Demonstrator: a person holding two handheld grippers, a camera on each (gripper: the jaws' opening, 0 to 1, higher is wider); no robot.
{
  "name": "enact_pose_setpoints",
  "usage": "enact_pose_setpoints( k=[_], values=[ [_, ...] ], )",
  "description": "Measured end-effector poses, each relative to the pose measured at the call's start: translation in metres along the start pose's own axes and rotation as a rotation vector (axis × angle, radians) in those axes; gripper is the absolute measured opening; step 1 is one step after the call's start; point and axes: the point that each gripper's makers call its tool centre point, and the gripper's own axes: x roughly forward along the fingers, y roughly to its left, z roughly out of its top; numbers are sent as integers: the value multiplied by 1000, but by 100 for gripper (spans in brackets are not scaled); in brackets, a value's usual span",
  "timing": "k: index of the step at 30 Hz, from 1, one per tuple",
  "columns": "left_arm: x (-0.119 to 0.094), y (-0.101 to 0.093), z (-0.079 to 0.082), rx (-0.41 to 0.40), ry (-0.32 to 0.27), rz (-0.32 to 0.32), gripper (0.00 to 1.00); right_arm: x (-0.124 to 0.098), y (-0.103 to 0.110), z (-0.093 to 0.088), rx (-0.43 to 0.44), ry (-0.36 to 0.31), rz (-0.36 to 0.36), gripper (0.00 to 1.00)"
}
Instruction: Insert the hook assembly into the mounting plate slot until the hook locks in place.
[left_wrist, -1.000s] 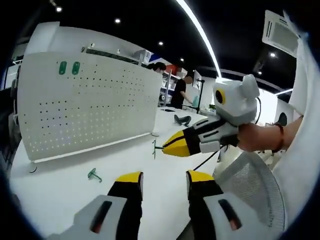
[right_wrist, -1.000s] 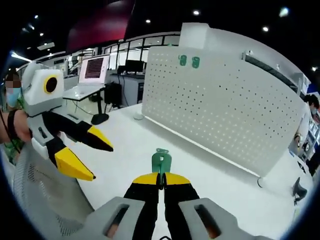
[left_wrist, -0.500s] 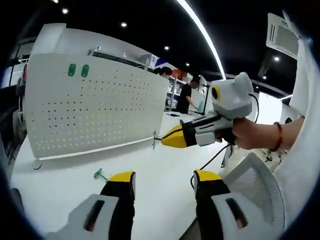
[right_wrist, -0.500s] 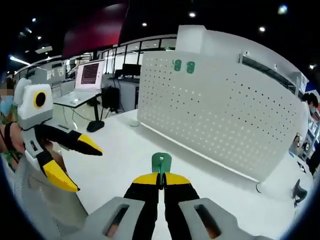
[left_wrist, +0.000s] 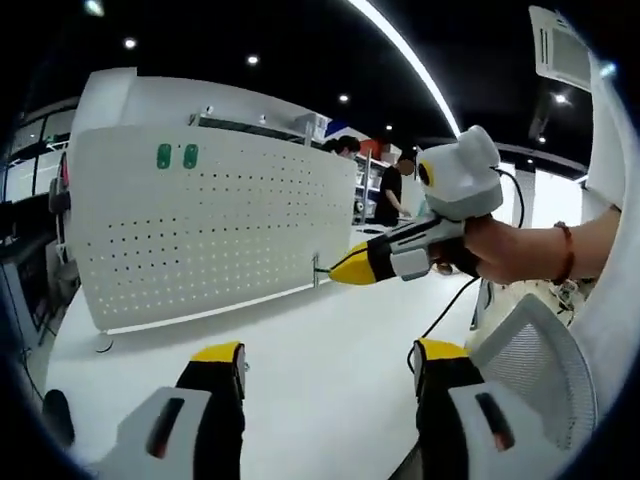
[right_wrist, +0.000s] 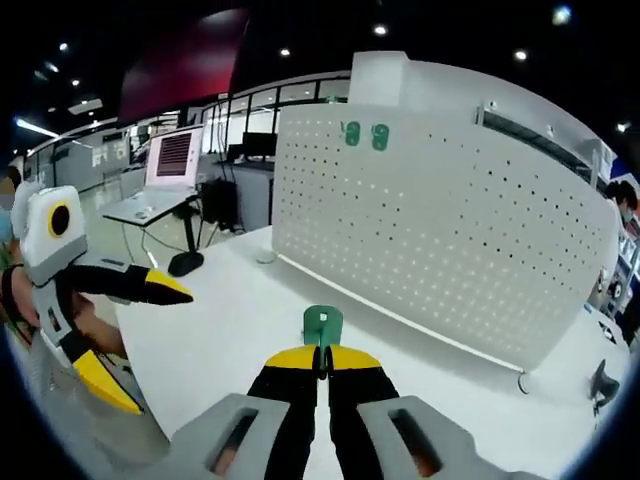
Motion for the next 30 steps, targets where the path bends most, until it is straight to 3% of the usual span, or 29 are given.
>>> enact_pose_setpoints(
  k=[3,15,30],
  values=[
    [2,4,-5,10,36,7,75,2,-4,8,5,-15,-9,1],
    [-2,5,-2,-29,3,26,75,10,-25,31,2,-58,-44,1],
    [-9,8,-9,-25,23,43,74,24,-48,53,31,-82,-78,1]
  ],
)
